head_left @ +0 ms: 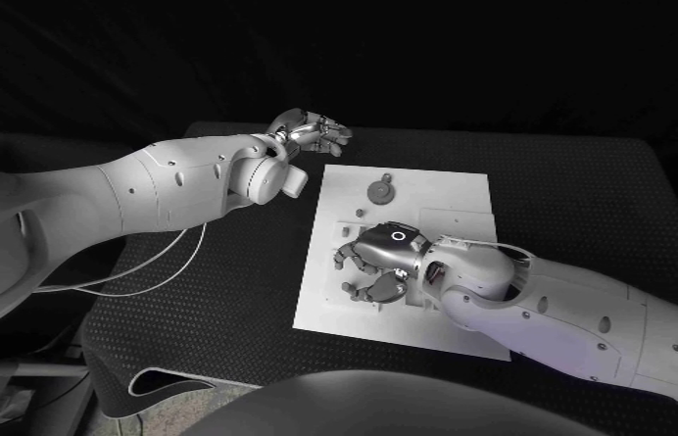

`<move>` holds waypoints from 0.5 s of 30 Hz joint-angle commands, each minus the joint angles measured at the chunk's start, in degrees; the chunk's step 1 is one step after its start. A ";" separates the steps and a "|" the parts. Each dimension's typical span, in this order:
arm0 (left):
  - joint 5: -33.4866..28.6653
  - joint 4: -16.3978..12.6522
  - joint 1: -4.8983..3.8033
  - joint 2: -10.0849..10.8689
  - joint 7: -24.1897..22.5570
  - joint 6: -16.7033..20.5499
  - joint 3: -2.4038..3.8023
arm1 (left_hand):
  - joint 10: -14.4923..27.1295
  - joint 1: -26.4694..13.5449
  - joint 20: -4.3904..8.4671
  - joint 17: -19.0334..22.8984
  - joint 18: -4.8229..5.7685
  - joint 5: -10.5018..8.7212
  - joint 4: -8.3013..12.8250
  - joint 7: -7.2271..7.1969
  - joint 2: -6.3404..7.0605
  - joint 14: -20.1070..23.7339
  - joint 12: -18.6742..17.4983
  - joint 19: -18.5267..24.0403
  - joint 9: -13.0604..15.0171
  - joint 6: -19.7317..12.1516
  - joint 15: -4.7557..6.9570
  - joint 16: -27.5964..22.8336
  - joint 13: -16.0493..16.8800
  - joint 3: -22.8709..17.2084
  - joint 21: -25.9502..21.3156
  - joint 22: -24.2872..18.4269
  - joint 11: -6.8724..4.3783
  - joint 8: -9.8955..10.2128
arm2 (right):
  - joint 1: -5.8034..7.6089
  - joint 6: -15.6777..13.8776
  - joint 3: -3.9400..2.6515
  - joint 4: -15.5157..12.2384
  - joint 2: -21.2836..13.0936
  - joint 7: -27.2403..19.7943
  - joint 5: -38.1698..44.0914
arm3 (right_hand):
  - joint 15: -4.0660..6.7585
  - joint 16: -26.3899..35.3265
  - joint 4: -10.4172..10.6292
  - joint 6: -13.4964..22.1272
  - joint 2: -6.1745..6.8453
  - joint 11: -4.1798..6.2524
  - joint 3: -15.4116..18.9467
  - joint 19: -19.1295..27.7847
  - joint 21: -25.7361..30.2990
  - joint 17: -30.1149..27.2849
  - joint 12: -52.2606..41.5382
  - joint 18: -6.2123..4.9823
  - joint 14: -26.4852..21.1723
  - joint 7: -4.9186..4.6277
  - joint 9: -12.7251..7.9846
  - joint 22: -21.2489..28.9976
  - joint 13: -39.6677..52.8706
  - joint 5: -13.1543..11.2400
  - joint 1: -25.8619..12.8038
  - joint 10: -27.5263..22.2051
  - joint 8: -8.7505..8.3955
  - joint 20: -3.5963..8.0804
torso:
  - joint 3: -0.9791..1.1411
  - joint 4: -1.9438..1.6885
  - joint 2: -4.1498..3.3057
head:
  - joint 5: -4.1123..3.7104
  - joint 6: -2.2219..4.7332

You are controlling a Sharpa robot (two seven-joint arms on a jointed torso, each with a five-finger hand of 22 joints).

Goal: Assemble the parts on the task board

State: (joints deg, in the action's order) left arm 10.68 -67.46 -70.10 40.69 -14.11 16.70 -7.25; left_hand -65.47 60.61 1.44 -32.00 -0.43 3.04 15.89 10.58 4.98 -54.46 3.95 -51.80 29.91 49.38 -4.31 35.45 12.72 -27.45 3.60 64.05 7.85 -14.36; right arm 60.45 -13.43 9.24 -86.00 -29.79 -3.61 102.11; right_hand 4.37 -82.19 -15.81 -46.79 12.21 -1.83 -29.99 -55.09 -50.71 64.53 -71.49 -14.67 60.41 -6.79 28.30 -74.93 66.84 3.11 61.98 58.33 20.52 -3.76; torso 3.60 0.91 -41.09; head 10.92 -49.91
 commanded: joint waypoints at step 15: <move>-0.31 -0.06 -0.08 -0.29 -0.22 -0.94 0.06 | 0.28 -0.70 -0.06 -0.18 0.42 -0.11 -0.15 0.08 0.00 -0.46 -0.03 0.05 -0.14 -0.47 0.02 -0.41 0.04 0.35 0.26 -0.13 0.02 -0.31 | -1.86 1.74 0.21 2.87 2.43 0.41 3.60 | 0.19 -3.55 -0.34 -6.98 -6.96 0.54 -3.63 -0.65 -1.56 -4.00 -2.75 -0.33 -0.35 -0.57 0.10 -1.03 -3.09 -0.21 3.70 -7.68 1.09 1.01 | 0.03 0.02 -0.01 | 0.32 -0.09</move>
State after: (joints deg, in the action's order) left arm 10.64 -67.47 -70.10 40.51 -14.06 16.61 -7.25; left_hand -65.47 60.61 1.44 -32.13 -0.43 3.04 15.79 10.58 4.98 -54.46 3.95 -51.80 29.86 49.38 -4.31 35.23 12.72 -27.35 3.60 64.00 7.85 -14.36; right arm 58.71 -11.91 9.46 -83.16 -27.47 -3.19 104.55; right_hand 4.33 -85.53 -16.18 -46.83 5.62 -1.74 -33.43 -55.58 -52.03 60.62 -74.06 -14.67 60.37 -6.75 28.33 -74.93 63.83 3.11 65.62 58.24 21.46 -3.05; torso 3.61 0.94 -41.11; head 11.21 -50.00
